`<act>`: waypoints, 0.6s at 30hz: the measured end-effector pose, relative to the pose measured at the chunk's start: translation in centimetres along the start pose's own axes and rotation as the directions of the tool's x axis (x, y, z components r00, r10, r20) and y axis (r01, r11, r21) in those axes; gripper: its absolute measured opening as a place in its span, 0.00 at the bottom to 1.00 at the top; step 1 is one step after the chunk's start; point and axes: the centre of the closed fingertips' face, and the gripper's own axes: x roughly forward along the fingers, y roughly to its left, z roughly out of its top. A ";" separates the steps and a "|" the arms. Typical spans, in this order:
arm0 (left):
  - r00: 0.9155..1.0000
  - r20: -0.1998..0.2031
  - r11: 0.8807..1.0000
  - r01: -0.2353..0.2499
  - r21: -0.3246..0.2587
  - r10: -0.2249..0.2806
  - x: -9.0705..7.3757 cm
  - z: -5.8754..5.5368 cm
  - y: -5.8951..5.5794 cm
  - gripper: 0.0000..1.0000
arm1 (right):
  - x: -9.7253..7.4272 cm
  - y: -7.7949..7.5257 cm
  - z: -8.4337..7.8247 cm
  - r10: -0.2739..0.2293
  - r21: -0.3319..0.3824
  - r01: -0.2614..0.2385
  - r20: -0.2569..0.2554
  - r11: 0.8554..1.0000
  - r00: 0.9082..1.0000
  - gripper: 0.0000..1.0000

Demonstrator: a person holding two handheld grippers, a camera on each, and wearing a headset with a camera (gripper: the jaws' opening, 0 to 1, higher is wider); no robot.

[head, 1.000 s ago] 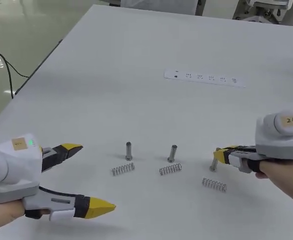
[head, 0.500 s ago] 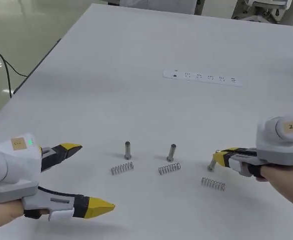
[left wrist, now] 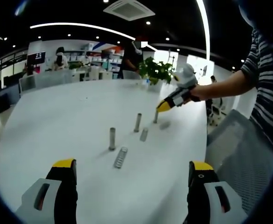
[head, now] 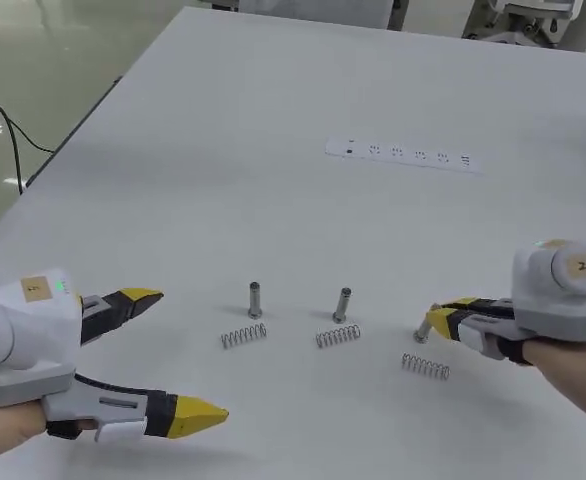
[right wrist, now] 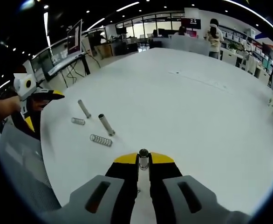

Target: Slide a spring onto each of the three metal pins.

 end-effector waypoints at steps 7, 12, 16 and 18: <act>1.000 0.003 1.000 0.001 -0.002 -0.001 -0.1 0.1 -0.1 0.97 | 0.1 0.6 -0.1 0.004 -0.049 -0.004 -0.009 0.999 1.000 0.05; 1.000 0.001 1.000 -0.002 -0.002 0.002 -0.2 0.0 0.1 0.97 | 0.0 0.6 -0.2 0.001 -0.064 -0.002 -0.013 0.998 1.000 0.05; 1.000 0.004 1.000 -0.003 -0.003 0.003 -0.2 0.1 0.0 0.97 | 0.0 0.6 -0.2 0.001 -0.061 -0.002 -0.015 0.998 1.000 0.06; 1.000 0.002 1.000 0.000 -0.003 0.000 -0.1 0.0 -0.1 0.97 | 0.0 0.7 -0.3 0.002 -0.064 -0.003 -0.019 0.998 1.000 0.06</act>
